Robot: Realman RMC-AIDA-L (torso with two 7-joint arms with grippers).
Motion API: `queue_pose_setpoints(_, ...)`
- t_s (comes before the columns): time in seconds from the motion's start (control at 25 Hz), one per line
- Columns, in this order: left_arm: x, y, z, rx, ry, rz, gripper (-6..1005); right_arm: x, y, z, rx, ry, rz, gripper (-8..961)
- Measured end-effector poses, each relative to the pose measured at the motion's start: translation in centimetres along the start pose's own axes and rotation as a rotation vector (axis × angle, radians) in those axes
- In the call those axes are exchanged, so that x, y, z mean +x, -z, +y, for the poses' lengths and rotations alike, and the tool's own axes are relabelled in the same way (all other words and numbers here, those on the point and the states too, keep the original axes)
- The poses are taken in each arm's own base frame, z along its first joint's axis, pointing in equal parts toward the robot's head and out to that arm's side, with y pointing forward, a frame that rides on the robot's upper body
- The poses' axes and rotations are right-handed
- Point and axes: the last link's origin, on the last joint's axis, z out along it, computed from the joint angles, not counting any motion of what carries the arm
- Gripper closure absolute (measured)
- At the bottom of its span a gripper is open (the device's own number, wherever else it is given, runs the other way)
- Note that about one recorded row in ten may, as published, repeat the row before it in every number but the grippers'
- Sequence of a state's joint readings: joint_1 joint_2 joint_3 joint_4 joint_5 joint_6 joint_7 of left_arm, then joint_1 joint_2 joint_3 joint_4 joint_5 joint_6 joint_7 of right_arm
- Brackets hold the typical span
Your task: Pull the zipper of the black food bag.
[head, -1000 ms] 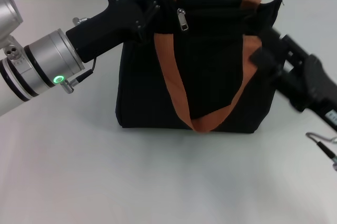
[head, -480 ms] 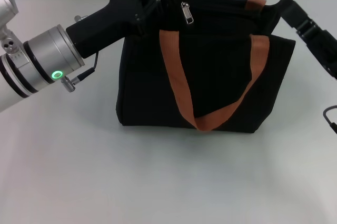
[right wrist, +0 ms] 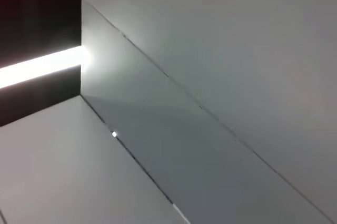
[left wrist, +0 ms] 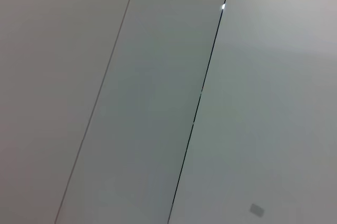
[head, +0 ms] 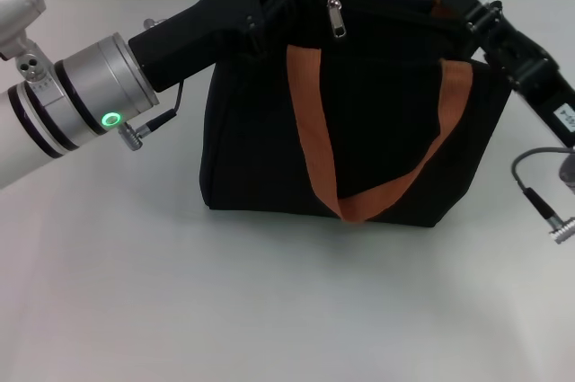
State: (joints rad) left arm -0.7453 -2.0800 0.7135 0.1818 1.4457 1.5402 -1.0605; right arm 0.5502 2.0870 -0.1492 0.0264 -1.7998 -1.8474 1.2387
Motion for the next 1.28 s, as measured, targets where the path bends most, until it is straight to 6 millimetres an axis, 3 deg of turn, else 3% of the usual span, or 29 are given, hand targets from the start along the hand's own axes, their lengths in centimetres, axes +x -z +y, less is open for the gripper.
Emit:
queue_pose_setpoints(0.4,0.3,-0.3,0.1,-0.01,-0.008,0.017,979,1.1,-2.3,-1.8,0.069,-0.006,0.102,628)
queue_pose_setpoints(0.72,0.4,-0.5,0.1,-0.012,-0.008,0.019,979,1.8,-3.7,-1.6,0.032,-0.017,0.16,628)
queue_pose_setpoints(1.28,0.5,-0.9,0.1,-0.016,-0.007,0.021,979,2.0,-4.3,-2.3,0.069,-0.006,0.179,628)
